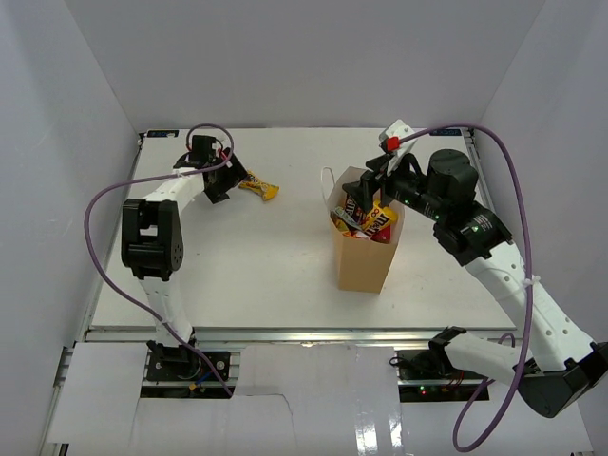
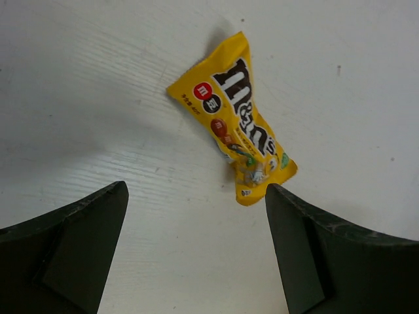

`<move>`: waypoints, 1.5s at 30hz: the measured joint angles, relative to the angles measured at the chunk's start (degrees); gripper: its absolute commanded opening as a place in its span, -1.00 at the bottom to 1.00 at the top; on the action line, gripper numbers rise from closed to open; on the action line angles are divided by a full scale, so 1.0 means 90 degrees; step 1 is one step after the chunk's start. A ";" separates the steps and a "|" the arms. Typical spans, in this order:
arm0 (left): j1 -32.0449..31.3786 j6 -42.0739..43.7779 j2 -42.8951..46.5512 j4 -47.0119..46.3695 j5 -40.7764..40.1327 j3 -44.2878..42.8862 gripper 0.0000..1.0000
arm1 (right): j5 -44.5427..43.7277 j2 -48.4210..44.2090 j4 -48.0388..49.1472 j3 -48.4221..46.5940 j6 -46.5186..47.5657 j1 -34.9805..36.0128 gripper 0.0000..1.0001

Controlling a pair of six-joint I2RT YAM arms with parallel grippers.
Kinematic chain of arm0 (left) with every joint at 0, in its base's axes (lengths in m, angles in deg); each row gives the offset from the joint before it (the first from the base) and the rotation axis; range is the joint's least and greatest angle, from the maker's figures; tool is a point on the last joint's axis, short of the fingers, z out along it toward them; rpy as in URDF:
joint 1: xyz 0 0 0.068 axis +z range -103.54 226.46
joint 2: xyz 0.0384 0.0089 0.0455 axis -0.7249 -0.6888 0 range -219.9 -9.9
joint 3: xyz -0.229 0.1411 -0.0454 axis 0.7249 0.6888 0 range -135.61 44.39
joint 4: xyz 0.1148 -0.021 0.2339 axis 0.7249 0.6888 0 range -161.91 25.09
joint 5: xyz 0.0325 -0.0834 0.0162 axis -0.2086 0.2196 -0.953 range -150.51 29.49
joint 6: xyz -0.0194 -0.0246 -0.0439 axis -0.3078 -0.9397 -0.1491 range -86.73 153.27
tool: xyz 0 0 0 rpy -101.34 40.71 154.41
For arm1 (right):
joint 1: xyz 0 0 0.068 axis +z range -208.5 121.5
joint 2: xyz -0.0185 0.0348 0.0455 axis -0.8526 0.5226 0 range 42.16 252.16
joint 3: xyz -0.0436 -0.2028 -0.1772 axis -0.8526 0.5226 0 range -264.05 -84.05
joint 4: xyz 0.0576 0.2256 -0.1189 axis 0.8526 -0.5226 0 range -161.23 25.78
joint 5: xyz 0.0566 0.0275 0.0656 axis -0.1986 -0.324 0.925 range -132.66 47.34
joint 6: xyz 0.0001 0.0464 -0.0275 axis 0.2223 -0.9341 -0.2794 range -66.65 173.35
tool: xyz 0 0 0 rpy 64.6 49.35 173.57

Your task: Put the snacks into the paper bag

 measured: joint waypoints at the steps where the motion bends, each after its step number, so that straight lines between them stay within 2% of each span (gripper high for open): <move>1: -0.0027 0.0000 -0.0175 0.0129 -0.0100 -0.0192 0.91 | 0.0097 0.0002 -0.0002 -0.0022 0.0078 0.0000 0.64; 4: -0.0134 -0.0163 -0.0804 0.0576 -0.0386 -0.0993 0.83 | 0.0469 0.0000 0.0000 -0.0146 0.0352 -0.0015 0.65; 5: -0.0168 -0.0299 -0.1022 0.0806 -0.0449 -0.1331 0.75 | 0.0568 -0.0010 0.0007 -0.0187 0.0401 -0.0024 0.65; 9: -0.0279 -0.1280 -0.1758 0.1542 -0.0605 -0.2278 0.54 | 0.0746 -0.0063 0.0121 -0.0277 0.0522 -0.0046 0.65; 11: -0.0325 -0.1739 -0.1950 0.1824 -0.0636 -0.2407 0.37 | 0.0784 -0.0078 0.0160 -0.0291 0.0529 -0.0070 0.65; 12: -0.0350 -0.1996 -0.1977 0.1945 -0.0619 -0.2450 0.09 | 0.0797 -0.0080 0.0180 -0.0294 0.0527 -0.0080 0.65; 13: -0.0362 -0.2246 -0.1977 0.2052 -0.0634 -0.2480 0.04 | 0.0814 -0.0080 0.0202 -0.0294 0.0525 -0.0080 0.65; 21: -0.0437 -0.2875 -0.1996 0.2463 -0.0636 -0.2550 -0.04 | 0.1003 -0.0112 0.0296 -0.0294 0.0495 -0.0119 0.65; 25: -0.0447 -0.2659 -0.1996 0.2441 -0.0629 -0.2557 -0.15 | 0.1309 -0.0177 0.0311 -0.0291 0.0559 -0.0126 0.68; 28: -0.0444 -0.2125 -0.1953 0.2246 -0.0454 -0.2499 -0.24 | 0.1787 -0.0204 0.0318 -0.0279 0.0801 -0.0126 0.68; 32: -0.0440 -0.1277 -0.1348 0.1406 0.0029 -0.1447 -0.35 | 0.2448 -0.0206 0.0321 -0.0199 0.1149 -0.0126 0.68; 36: -0.0347 -0.0634 -0.0117 0.0294 0.0833 0.0306 -0.47 | 0.2817 -0.0199 0.0321 -0.0129 0.1260 -0.0126 0.68; 45: 0.0092 0.0068 0.1858 -0.2317 0.3696 0.2501 -0.52 | 0.3585 0.0044 0.0318 -0.0134 0.1324 0.0058 0.62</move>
